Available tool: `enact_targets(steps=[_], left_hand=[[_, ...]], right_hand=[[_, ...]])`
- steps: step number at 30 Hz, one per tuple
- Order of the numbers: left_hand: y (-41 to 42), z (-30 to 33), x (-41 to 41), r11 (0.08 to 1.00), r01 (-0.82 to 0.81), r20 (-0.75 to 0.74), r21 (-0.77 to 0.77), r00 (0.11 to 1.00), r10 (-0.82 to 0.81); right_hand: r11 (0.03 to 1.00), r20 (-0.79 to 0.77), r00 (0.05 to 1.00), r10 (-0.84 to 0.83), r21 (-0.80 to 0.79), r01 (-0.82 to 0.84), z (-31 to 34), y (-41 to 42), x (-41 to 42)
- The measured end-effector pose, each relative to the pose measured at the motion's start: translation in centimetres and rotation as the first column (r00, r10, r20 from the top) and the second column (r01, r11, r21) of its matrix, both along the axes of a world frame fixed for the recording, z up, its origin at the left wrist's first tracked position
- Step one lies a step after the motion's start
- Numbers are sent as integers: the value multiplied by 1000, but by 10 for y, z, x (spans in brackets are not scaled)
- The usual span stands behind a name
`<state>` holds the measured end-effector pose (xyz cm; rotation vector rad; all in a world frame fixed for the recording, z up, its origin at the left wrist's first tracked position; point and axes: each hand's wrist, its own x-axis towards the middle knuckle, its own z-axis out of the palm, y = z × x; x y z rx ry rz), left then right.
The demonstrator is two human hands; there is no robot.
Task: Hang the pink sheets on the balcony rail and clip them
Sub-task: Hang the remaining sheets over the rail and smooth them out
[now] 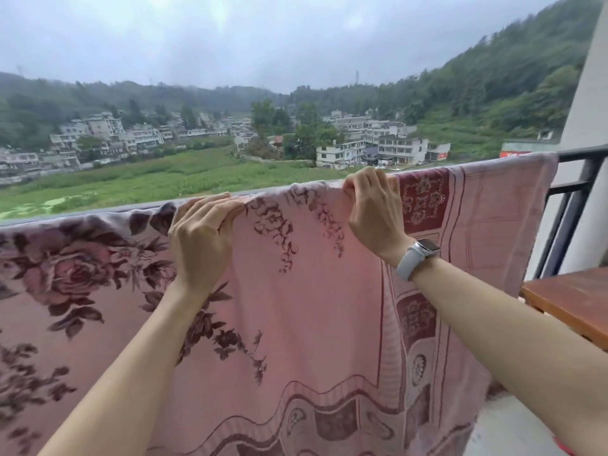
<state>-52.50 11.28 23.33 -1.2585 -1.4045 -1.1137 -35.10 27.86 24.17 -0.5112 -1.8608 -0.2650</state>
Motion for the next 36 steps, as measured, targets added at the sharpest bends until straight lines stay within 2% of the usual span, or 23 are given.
enact_targets(steps=[3, 5, 8, 10, 12, 14, 17, 19, 21, 22, 26, 29, 33, 36], left_hand=[[-17, -17, 2, 999, -41, -61, -12, 997, 40], [-23, -30, 2, 991, -92, -123, -92, 989, 81], [-24, -27, -1, 958, -138, -116, -250, 987, 112], [-26, -26, -4, 932, -198, -148, -304, 976, 159], [-35, -35, -11, 913, -293, -128, -283, 955, 267], [-48, -49, -15, 907, -347, 74, -239, 925, 373], [-61, -74, -12, 903, -345, 421, -256, 801, 425], [-60, -87, -8, 883, -337, 549, -327, 693, 468], [-54, -96, -5, 870, -332, 615, -363, 617, 492], [-51, -98, -6, 872, -333, 632, -358, 601, 489], [-46, -98, -17, 909, -301, 642, -289, 643, 417], [-53, -104, -20, 953, -205, 674, -225, 674, 304], [-72, -119, -11, 988, -89, 661, -128, 735, 152], [-87, -124, -3, 989, -99, 612, -109, 778, 145]], right_hand=[[1000, 19, 1000, -7, 0, 7, -31, -3, 8], [998, 78, 996, -48, -45, 52, -47, -3, 9], [986, 149, 983, -106, -109, 123, -43, -5, 2], [989, 137, 987, -86, -107, 101, -36, -11, -1], [997, 96, 995, -17, -69, 24, -39, -16, -2], [998, 107, 993, 42, -41, -37, -49, -25, -6], [993, 134, 988, 82, -98, -69, -68, -43, -20], [967, 134, 988, 81, -252, -45, -81, -56, -30], [860, 157, 985, 77, -510, 15, -91, -69, -41], [808, 154, 986, 71, -588, 34, -95, -74, -46], [744, 65, 991, 120, -666, -46, -97, -87, -65], [726, 47, 984, 173, -681, -95, -94, -97, -74], [773, 115, 970, 214, -627, -96, -104, -112, -80], [851, 123, 968, 219, -510, -128, -117, -115, -86]])
